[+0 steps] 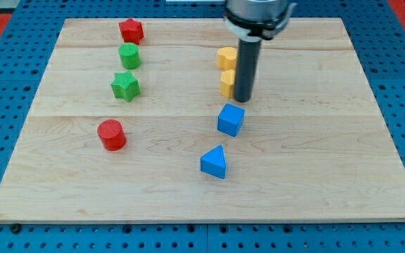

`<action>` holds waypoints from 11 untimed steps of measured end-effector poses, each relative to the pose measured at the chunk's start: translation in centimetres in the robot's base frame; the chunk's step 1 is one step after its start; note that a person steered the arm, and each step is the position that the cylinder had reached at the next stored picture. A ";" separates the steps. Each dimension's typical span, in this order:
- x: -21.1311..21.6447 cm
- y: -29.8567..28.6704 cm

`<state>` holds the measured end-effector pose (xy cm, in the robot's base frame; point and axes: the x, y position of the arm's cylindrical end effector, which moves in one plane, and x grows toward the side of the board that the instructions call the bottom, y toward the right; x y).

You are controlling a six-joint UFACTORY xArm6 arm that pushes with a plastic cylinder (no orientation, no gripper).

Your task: Move the blue cube to the bottom right of the hexagon

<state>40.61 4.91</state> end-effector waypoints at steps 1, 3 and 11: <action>-2.0 -1.0; 0.7 2.6; 0.7 -1.8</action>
